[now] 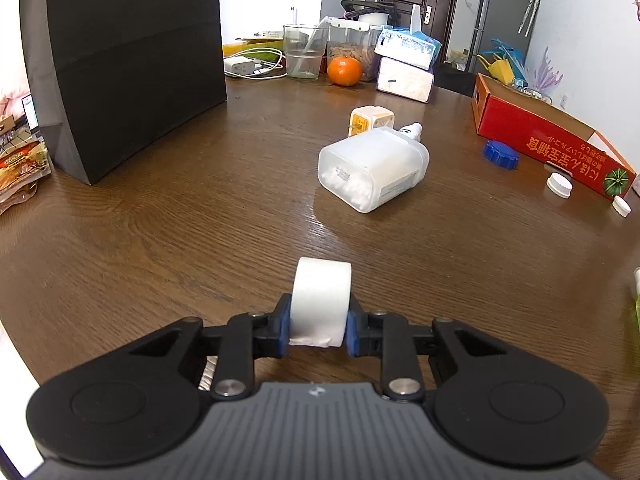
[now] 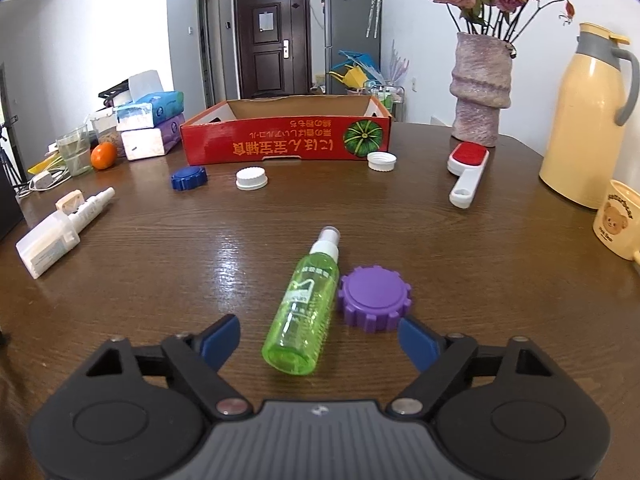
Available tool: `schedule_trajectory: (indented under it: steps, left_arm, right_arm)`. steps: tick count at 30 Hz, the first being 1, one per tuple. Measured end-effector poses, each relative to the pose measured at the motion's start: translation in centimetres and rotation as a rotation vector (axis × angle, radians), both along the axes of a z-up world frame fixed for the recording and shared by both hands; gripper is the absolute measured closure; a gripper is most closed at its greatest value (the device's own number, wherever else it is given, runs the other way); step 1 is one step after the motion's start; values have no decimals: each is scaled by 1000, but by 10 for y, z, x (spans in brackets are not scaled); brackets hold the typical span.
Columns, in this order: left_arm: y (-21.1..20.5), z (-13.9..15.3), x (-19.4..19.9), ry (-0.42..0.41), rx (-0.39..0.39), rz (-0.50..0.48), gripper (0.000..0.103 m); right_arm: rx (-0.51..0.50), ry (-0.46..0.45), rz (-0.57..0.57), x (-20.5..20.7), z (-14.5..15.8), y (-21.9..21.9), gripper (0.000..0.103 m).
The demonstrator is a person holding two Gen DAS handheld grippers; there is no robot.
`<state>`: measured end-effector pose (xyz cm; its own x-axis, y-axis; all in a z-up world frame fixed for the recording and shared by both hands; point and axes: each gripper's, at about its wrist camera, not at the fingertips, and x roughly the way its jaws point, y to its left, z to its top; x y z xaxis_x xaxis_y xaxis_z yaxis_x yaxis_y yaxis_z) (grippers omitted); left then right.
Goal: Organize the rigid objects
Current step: 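Close the left gripper on the tape roll while the right gripper grasps the spray bottle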
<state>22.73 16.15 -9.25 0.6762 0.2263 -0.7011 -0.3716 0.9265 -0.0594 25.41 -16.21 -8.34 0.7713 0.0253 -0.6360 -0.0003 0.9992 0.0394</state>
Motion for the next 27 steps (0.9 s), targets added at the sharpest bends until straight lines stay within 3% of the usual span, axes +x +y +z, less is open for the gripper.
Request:
schedule_trajectory:
  steps: [2,5,9,12,21,22,24,27]
  left_arm:
    - [1,1,1,-4,0,-4,77]
    - [1,4,1,-16,4,-14,77]
    - [2,7,2,-23,4,-17,77]
    - [3,9,3,-26,2,-20,77]
    - [1,8,7,-23,-10,-33,77]
    - [1,9,7,-22,-11,-32,77]
    - [0,10,8,-23,-12,-33,77]
    - [0,11,10,-25,-15,-35,77]
  right_arm:
    - [-1,5,14,5,-1,3,25]
    - [-1,32,24,14,-5,6,40]
    - [7,59,21,24,-11,8,49]
    - [0,82,19,31,-16,12,55]
    - [-16,81,1,46,-17,16,55]
    - [-13,75,0,47,-18,16,57]
    - [-15,58,3,48,-18,16,72]
    - [-14,55,11,49,-18,17,73]
